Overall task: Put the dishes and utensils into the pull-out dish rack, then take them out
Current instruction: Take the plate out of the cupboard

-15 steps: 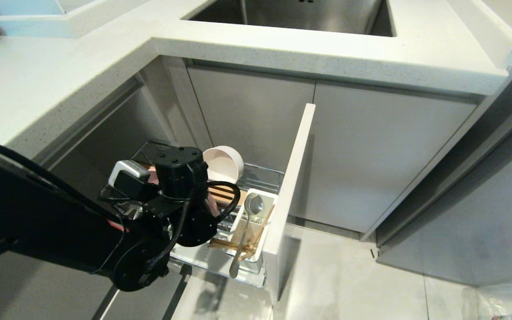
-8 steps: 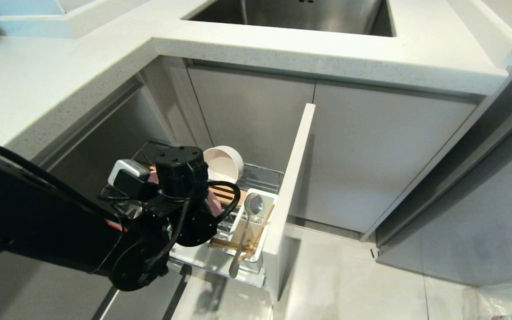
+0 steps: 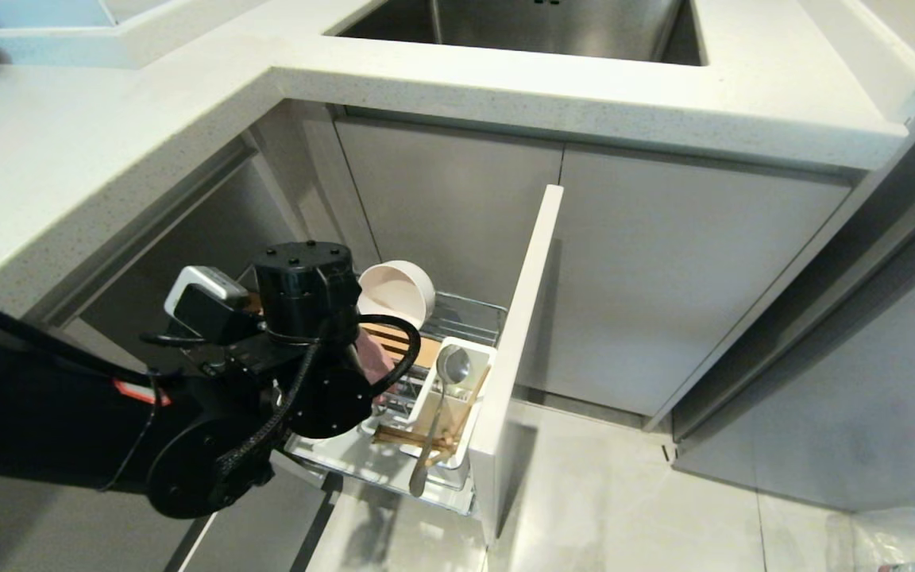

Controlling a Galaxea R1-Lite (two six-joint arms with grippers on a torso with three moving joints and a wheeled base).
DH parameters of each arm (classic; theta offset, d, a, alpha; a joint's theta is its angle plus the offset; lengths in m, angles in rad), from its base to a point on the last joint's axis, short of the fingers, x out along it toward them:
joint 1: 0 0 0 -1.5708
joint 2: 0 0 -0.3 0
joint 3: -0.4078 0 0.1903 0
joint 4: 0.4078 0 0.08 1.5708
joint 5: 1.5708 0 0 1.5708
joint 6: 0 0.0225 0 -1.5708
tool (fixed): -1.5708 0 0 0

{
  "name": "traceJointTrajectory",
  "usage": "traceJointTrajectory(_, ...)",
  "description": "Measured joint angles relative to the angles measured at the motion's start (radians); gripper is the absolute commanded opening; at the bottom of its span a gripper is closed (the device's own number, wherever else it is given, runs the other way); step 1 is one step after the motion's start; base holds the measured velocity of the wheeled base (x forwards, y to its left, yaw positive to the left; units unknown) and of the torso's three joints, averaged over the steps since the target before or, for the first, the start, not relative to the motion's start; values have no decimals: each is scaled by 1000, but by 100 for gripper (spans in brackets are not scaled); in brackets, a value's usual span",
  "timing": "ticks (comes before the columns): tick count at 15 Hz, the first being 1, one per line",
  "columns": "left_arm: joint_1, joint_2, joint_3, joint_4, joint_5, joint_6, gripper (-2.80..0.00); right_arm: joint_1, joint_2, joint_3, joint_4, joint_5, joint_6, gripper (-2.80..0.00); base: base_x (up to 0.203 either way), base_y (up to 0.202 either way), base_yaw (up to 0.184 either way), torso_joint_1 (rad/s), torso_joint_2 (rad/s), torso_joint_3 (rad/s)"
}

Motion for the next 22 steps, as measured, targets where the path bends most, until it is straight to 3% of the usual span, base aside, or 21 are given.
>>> traceJointTrajectory(1, -4, -18, -6, 10, 13, 0, -105, 0, 0, 0, 0, 0, 0, -280, 0, 0, 0, 0, 0, 0)
traceJointTrajectory(2, -9, -36, -9, 15, 24, 0, -280, 0, 0, 0, 0, 0, 0, -280, 0, 0, 0, 0, 0, 0)
traceJointTrajectory(4, -15, -67, -12, 50, 33, 1, -280, 0, 0, 0, 0, 0, 0, -280, 0, 0, 0, 0, 0, 0)
traceJointTrajectory(8, -47, -155, -30, 237, 46, 12, -280, 0, 0, 0, 0, 0, 0, -280, 0, 0, 0, 0, 0, 0)
traceJointTrajectory(13, -106, -315, -136, 567, 48, 87, -280, 0, 0, 0, 0, 0, 0, -280, 0, 0, 0, 0, 0, 0)
traceJointTrajectory(16, -114, -431, -240, 714, 41, 197, -280, 0, 0, 0, 0, 0, 0, -280, 0, 0, 0, 0, 0, 0)
traceJointTrajectory(18, -109, -520, -308, 733, 9, 331, -280, 0, 0, 0, 0, 0, 0, -280, 0, 0, 0, 0, 0, 0)
traceJointTrajectory(20, -50, -599, -359, 734, -62, 460, -280, 0, 0, 0, 0, 0, 0, -280, 0, 0, 0, 0, 0, 0)
traceJointTrajectory(22, 81, -682, -390, 740, -192, 557, -280, 0, 0, 0, 0, 0, 0, -280, 0, 0, 0, 0, 0, 0)
